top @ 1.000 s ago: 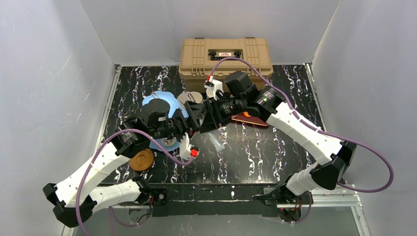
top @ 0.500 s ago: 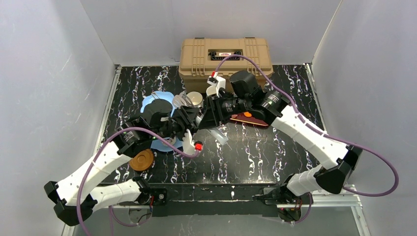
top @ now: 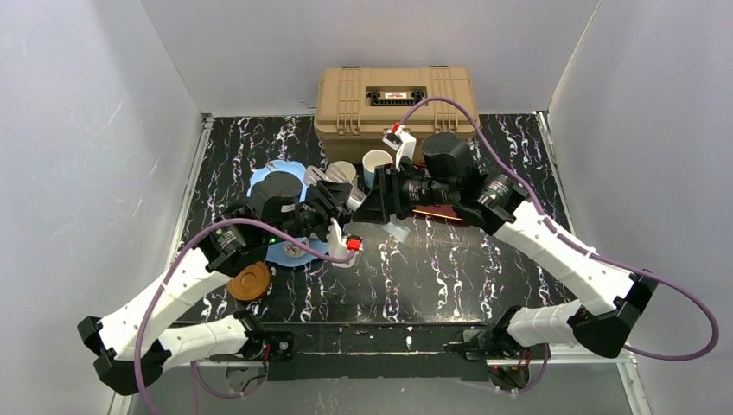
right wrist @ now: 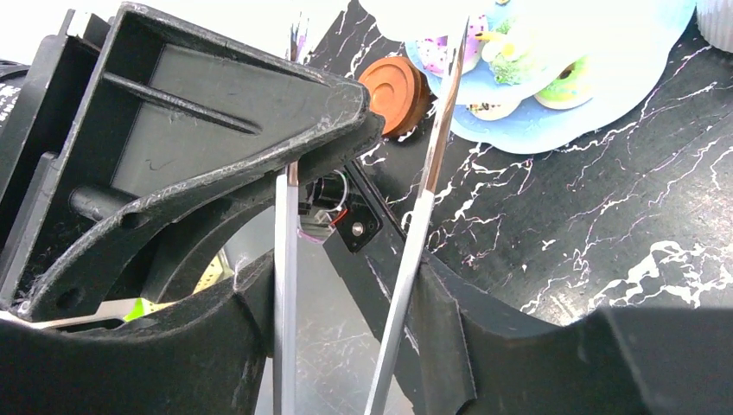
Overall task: Serve the afternoon tea
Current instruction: Adjust the clamp.
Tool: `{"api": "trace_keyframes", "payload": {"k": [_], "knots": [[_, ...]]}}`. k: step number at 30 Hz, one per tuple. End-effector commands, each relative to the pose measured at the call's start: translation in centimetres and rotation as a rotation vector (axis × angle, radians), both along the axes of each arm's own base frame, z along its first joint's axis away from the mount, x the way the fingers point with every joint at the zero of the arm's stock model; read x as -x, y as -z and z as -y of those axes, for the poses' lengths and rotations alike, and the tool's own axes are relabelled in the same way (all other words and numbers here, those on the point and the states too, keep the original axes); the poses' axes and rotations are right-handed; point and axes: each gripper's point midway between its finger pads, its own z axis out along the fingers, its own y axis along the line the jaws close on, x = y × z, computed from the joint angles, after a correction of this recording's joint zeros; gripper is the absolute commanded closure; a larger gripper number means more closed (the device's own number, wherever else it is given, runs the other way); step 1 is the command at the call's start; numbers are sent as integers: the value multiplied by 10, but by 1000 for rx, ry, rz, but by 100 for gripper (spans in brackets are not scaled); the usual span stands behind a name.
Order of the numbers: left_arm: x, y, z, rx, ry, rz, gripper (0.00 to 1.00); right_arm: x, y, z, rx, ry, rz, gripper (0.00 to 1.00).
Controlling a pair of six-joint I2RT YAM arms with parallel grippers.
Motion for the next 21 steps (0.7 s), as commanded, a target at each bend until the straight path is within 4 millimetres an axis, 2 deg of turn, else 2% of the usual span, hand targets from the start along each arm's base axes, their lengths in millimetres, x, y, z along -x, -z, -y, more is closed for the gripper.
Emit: {"api": "trace_keyframes", "payload": {"k": [1,9,15,21], "knots": [[-6,-23,2,71,-41,16,100,3,-10,-1,-42,-5,39,39],[-13,-27,1,98,-100,-11,100,-1,-6,4,-47,40,52,38],[-18,-23,-2,90,-132,-4,100,-4,-7,10,-65,95,48,46],[-25,-24,-6,94,-182,-7,100,-4,-10,14,-71,114,47,31]]}}
